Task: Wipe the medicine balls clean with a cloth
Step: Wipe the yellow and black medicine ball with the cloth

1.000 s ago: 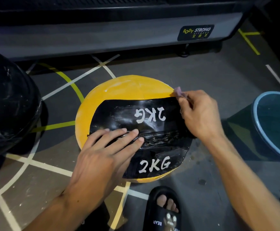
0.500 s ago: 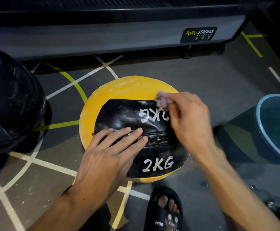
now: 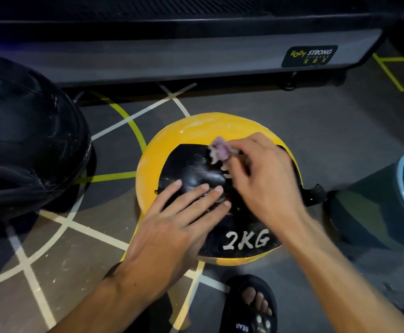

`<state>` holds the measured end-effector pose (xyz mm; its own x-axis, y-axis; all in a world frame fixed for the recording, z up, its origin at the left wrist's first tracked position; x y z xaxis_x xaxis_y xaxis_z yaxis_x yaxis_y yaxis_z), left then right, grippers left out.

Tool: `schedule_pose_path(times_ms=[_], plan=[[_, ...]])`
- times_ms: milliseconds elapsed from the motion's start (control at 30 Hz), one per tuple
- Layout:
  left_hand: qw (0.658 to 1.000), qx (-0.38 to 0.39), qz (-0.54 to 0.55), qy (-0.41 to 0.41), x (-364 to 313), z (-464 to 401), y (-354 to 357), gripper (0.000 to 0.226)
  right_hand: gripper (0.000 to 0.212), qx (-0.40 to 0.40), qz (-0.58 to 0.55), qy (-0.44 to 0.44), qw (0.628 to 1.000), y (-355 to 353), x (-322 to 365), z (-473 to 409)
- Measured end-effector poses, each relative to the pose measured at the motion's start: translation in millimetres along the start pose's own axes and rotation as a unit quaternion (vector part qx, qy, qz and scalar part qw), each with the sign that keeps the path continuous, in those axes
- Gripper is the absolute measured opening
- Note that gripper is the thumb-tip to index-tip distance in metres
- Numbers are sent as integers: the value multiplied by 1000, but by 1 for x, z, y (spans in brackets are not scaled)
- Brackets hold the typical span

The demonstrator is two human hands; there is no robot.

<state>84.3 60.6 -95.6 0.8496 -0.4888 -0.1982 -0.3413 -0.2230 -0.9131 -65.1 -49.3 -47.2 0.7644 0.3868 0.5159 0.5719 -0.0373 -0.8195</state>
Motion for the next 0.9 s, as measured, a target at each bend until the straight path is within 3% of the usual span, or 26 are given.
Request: schedule_pose_path(times_ms=[167, 267, 433, 600, 667, 800, 900], plan=[[999, -28, -4, -39, 15, 23, -3, 39, 10, -41, 64, 71, 995, -31, -40, -3], [996, -55, 0, -63, 19, 27, -3, 37, 11, -35, 56, 96, 993, -25, -29, 0], [996, -65, -17, -57, 18, 22, -2, 39, 32, 29, 42, 25, 998, 10, 24, -6], [996, -77, 12, -50, 18, 26, 9, 26, 36, 156, 60, -121, 978, 36, 67, -3], [996, -69, 5, -57, 20, 28, 9, 38, 32, 142, 72, -120, 980, 26, 49, -22], [996, -66, 5, -62, 20, 26, 7, 47, 24, 53, 105, -12, 993, -1, 10, -60], [996, -60, -1, -62, 20, 24, 6, 46, 32, 95, 32, -57, 993, 19, 42, -35]])
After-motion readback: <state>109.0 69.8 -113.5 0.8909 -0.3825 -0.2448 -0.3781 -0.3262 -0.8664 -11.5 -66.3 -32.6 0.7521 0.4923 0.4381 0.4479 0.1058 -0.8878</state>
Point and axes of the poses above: each hand's wrist, its own z-axis away from the middle knuckle, its own y-axis out of the palm, x = y × z, the point moved 3 cm from there along -z, towards the middle knuckle, and after that the axes turned 2 degrees about y, right-handed, at the moved point
